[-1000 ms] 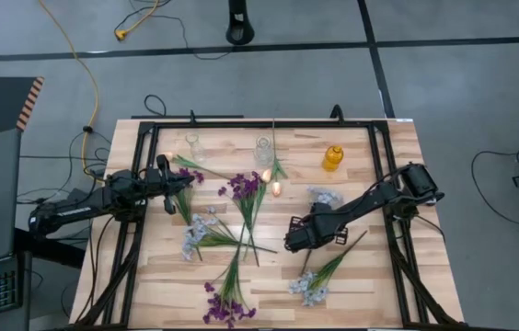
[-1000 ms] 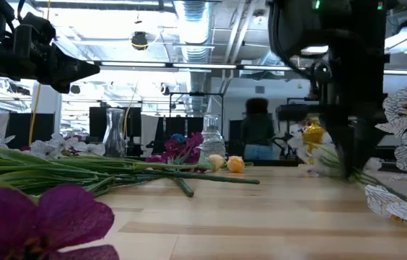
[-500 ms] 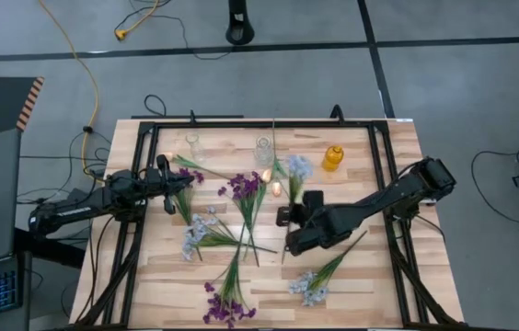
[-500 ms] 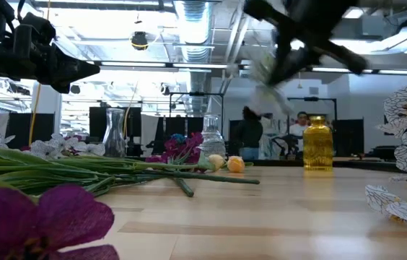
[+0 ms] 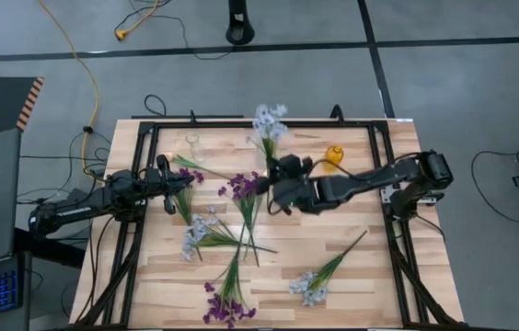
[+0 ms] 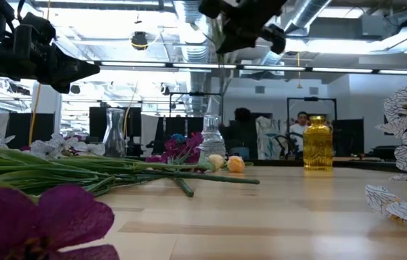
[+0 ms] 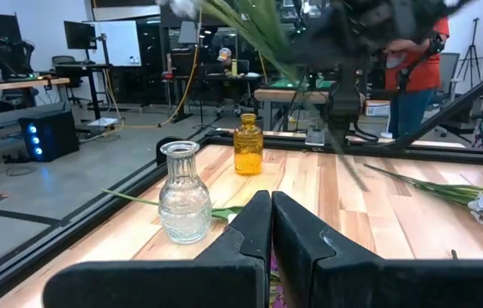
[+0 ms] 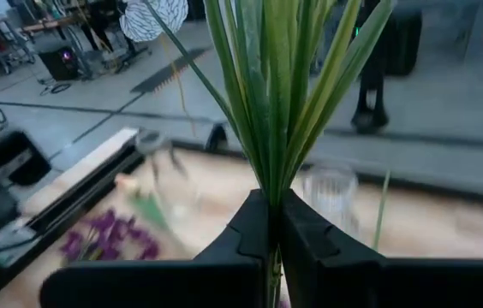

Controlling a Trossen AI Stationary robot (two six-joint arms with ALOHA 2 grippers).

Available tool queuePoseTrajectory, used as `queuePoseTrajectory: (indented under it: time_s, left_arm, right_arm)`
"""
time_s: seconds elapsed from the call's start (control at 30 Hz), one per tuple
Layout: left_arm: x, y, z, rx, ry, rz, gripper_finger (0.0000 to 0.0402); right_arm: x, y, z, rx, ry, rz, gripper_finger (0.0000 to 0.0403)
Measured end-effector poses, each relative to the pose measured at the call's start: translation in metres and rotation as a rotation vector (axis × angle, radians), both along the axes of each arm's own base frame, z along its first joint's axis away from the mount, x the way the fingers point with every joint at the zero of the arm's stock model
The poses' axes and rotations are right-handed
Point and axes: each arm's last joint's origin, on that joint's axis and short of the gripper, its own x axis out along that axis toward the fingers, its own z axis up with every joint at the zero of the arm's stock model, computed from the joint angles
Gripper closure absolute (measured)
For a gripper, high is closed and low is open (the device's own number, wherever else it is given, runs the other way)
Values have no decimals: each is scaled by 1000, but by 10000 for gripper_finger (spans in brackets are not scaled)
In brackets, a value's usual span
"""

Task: Sort flowers into vase by color
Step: Put the top right white flowers into the right transparent vase

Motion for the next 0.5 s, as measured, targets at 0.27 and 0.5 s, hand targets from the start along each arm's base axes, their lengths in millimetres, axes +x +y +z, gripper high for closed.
queuePoseTrajectory:
  time_s: [0.27,0.5]
  left_arm:
    - [0,0,0,0,0,0,401]
    - [0,0,0,0,0,1,401]
  right_arm:
    - [11,-48,25,-187,41,28,362]
    - [13,-84,36,-314,79,132,362]
